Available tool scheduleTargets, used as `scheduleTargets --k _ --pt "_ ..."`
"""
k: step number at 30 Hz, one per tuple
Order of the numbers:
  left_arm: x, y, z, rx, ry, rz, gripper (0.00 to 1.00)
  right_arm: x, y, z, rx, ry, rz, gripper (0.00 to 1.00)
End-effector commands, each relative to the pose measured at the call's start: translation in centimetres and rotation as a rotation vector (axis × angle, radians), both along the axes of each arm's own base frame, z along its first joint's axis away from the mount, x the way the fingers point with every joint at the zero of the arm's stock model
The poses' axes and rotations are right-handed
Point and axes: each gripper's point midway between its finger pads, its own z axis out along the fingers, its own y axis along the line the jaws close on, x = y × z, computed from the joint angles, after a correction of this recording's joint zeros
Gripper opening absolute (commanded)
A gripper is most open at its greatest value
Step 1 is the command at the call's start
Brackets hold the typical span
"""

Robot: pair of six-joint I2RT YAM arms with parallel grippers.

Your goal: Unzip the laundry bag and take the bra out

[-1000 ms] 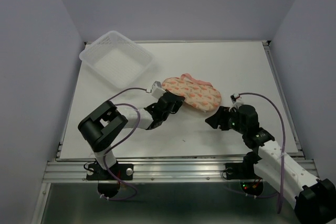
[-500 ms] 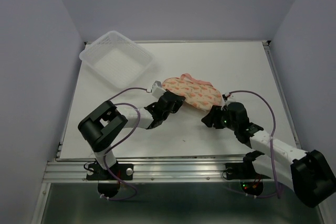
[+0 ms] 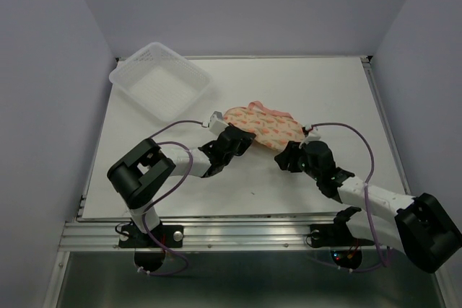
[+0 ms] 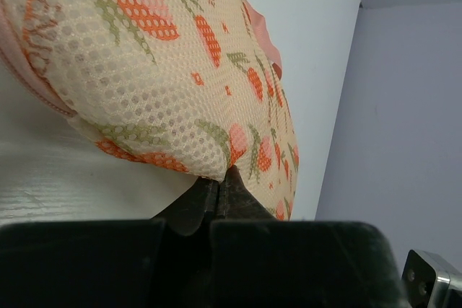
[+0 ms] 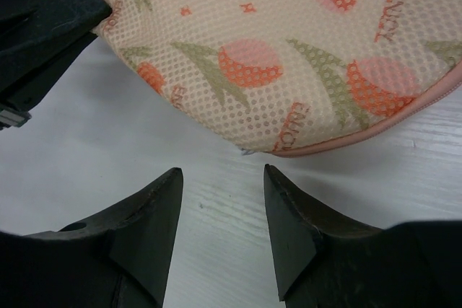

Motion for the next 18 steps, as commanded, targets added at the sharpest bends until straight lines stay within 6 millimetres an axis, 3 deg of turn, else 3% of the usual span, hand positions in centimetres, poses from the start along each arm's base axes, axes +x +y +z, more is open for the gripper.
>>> scheduleTargets --k 1,4,18 --pt "0.8 -0.9 3.7 -0.074 -0.062 0.007 0.00 2.4 -0.4 1.7 0.003 -0.095 -0.091 0.55" --pt "0.7 -0.8 3.7 -0.072 -0.062 0.005 0.00 2.5 -1.0 0.7 -0.022 -0.079 -0.130 0.54" --pt "0.5 -0.9 3.3 -0.070 -0.053 -0.006 0.00 3.0 -0.6 0.4 -0.014 -0.116 -0.120 0.52"
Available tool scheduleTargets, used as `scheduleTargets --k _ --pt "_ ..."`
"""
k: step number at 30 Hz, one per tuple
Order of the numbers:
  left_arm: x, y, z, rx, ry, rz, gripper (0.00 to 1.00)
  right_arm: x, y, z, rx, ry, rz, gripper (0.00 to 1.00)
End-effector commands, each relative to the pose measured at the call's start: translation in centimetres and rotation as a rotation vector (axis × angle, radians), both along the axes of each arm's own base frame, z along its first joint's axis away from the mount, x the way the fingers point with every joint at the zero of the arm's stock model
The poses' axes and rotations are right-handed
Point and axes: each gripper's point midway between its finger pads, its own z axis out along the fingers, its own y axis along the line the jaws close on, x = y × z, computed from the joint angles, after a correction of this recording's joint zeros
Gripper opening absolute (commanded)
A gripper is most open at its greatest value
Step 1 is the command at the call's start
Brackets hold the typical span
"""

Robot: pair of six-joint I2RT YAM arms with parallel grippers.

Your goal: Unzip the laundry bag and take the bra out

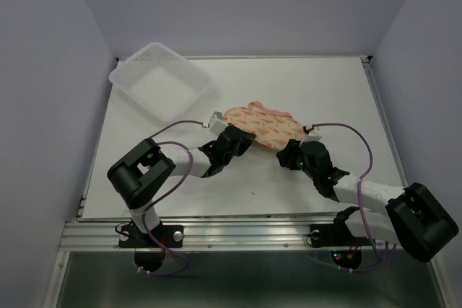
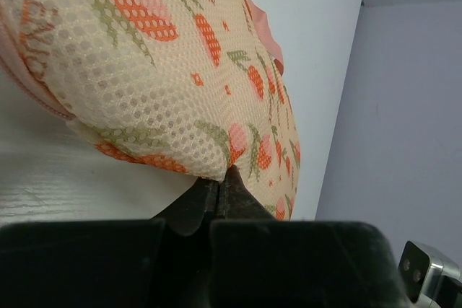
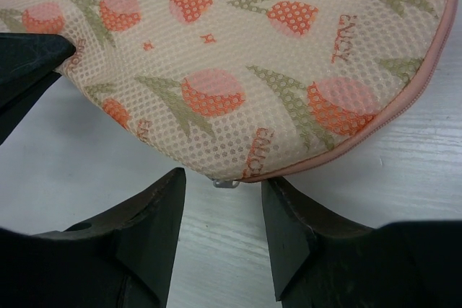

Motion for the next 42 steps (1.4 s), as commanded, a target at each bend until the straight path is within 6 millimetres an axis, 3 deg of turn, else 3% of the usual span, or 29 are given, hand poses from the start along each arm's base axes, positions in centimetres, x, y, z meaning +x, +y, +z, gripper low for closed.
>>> scheduleTargets --k 1,17,23,31,36,42 --pt "0.5 -1.0 3.6 -0.074 -0.060 -0.001 0.00 1.1 0.5 1.1 0.023 -0.067 -0.007 0.51" --pt "0.1 -0.8 3.3 -0.072 -0.053 -0.013 0.00 1.0 0.1 0.6 -0.003 -0.069 -0.016 0.18" --pt "0.1 -0.7 3.6 -0.063 -0.065 -0.016 0.00 0.9 -0.2 0.7 -0.009 -0.062 -0.028 0.01" --pt "0.4 0.9 2.1 0.021 -0.060 -0.018 0.00 -0.6 -2.1 0.8 -0.037 0.007 -0.095 0.01" --pt "0.6 3.5 -0.8 0.092 -0.017 -0.026 0.00 -2.5 -3.7 1.0 -0.060 0.106 -0.147 0.01" --pt "2.0 5.3 -2.4 0.201 -0.021 -0.068 0.00 -4.8 -3.5 1.1 -0.025 0.182 -0.110 0.01"
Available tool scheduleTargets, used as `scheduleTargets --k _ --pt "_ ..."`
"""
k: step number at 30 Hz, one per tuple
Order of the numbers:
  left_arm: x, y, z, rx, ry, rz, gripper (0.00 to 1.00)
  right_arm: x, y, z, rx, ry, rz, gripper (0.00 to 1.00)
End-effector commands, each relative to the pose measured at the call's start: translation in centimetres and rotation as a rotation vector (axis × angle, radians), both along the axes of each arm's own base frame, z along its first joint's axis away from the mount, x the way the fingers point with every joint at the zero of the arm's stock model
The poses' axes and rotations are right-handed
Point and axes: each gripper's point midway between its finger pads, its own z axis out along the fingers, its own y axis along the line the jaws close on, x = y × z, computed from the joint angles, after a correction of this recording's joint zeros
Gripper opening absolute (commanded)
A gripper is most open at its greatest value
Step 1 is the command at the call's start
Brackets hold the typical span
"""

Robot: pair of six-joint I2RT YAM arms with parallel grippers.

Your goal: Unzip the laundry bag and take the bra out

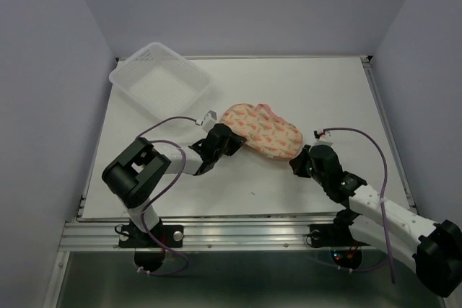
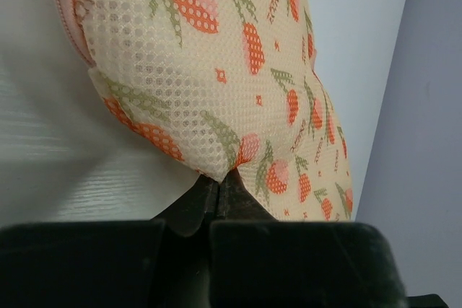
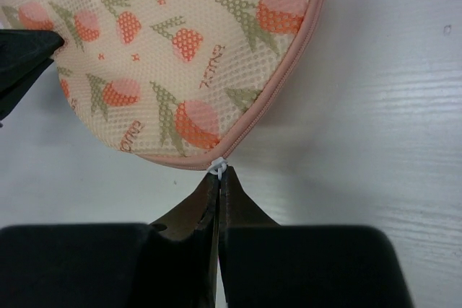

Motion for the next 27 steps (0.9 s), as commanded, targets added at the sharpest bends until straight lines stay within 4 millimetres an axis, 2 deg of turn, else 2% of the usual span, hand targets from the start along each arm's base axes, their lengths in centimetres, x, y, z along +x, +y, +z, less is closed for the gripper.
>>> scheduleTargets --k 1,4,5,6,8,9,12,17,21,25,27 --pt "2.1 2.0 0.0 0.122 -0.066 -0.021 0.00 -1.6 -0.4 0.0 0.004 0.081 -0.011 0.01" --pt "3.1 2.4 -0.5 0.177 -0.063 -0.056 0.00 -1.7 -0.1 0.1 0.000 0.085 0.010 0.01" --pt "3.0 1.9 -0.3 0.168 -0.064 -0.086 0.05 -1.4 0.1 0.0 -0.009 0.081 0.025 0.01" --pt "2.9 1.7 0.0 0.162 -0.068 -0.100 0.31 -1.5 0.5 0.0 -0.001 0.085 0.051 0.01" --pt "2.4 0.9 0.8 0.139 -0.078 -0.139 0.57 -1.5 1.2 0.1 0.017 0.083 0.081 0.01" --pt "2.2 0.6 1.6 0.128 -0.093 -0.147 0.78 -1.4 1.9 0.1 0.038 0.078 0.106 0.01" --pt "1.3 0.0 3.3 0.111 -0.118 -0.166 0.99 -0.9 2.8 0.0 0.063 0.065 0.128 0.01" --pt "-1.1 -1.7 3.9 0.069 -0.101 -0.206 0.99 -0.2 3.9 -0.2 0.093 0.054 0.150 0.01" --pt "-3.5 -4.4 3.8 0.033 -0.088 -0.265 0.99 0.1 5.1 -0.3 0.119 0.056 0.182 0.01" --pt "-4.4 -6.3 2.9 0.029 -0.062 -0.297 0.99 0.4 5.9 -0.2 0.134 0.053 0.197 0.01" --pt "-4.7 -6.7 2.1 0.018 -0.030 -0.287 0.99 0.6 6.1 -0.1 0.139 0.047 0.197 0.01"
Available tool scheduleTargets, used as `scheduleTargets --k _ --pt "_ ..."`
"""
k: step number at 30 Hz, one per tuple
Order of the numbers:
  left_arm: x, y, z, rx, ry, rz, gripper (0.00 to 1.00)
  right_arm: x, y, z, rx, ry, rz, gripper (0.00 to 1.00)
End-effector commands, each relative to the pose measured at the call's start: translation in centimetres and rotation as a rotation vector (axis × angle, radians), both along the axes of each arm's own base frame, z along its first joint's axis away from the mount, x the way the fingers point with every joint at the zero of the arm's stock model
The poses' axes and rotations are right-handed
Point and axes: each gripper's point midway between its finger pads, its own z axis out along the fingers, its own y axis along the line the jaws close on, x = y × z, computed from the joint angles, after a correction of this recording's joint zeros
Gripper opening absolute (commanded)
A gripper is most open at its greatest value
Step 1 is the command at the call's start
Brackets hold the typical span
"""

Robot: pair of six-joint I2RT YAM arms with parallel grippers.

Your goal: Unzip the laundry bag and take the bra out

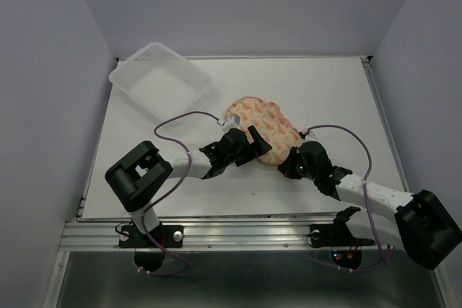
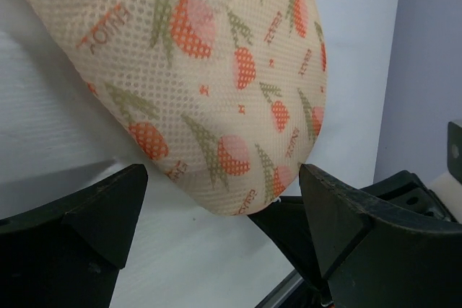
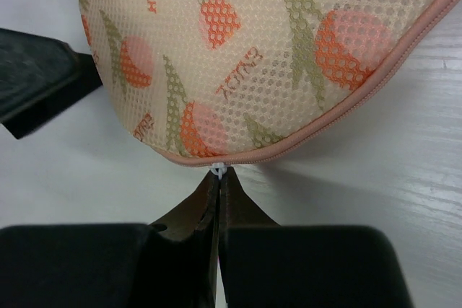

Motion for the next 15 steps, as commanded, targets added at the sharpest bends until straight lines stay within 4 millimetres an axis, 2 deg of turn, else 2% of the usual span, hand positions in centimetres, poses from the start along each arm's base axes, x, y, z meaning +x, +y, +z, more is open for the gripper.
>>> scheduleTargets --k 1,6,8,9,11,15 --pt "0.1 -1.4 0.3 -0.045 0.017 0.028 0.99 1.6 2.3 2.9 0.085 -0.093 0.030 0.01" --pt "-0.4 -0.9 -0.5 -0.041 0.040 0.060 0.96 1.9 2.5 3.2 0.093 -0.100 0.028 0.01" --pt "-0.3 -0.9 -0.8 -0.036 0.042 0.068 0.91 1.4 3.2 3.2 0.110 -0.088 0.060 0.01" --pt "-0.1 -1.1 -0.8 -0.039 0.039 0.069 0.83 1.4 3.3 3.3 0.114 -0.088 0.064 0.01" --pt "0.1 -1.3 -1.1 -0.036 0.039 0.072 0.75 1.2 3.6 3.2 0.114 -0.085 0.073 0.01" --pt "0.5 -1.9 -1.1 -0.038 0.036 0.066 0.42 0.8 3.7 2.9 0.113 -0.076 0.082 0.01"
